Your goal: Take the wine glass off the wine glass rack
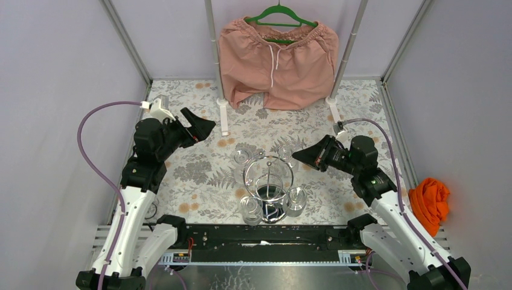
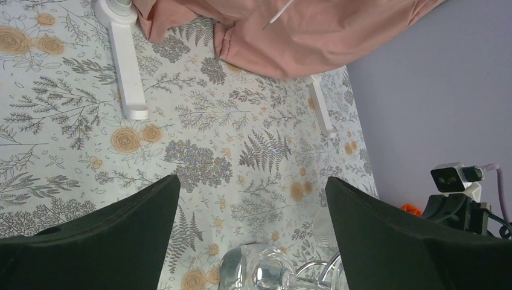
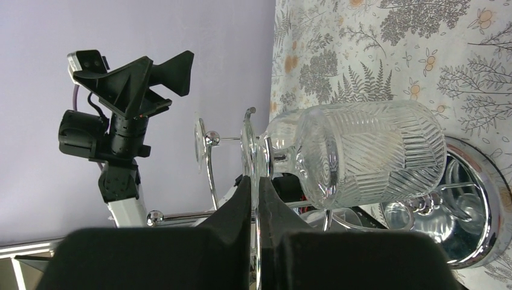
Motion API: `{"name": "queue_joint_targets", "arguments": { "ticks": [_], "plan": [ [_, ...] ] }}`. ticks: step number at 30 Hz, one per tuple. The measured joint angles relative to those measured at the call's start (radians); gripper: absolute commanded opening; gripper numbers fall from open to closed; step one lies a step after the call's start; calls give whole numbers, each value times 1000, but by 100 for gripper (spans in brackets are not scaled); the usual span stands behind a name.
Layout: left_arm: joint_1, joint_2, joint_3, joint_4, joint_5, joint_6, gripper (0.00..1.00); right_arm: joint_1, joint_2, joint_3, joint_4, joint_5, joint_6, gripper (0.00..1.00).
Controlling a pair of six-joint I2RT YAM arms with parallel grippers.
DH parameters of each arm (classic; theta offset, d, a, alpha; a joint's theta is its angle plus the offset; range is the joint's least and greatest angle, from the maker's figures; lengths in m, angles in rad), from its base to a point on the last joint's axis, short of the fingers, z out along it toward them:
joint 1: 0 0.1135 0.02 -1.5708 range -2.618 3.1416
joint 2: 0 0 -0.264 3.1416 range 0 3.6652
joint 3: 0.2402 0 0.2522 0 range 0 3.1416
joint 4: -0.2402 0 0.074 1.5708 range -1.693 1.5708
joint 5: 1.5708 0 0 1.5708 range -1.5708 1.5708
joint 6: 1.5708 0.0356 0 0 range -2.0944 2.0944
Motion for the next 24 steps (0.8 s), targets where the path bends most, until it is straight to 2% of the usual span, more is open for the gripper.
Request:
{"name": "queue_joint_targets", "arguments": {
  "ticks": [13, 24],
  "plan": [
    [0, 0, -2, 0, 0, 0, 99, 0, -6, -71, 135, -21, 140, 0],
    [0, 2, -5, 0, 0, 0, 99, 0, -93, -123, 217, 20, 230, 0]
  ]
}}
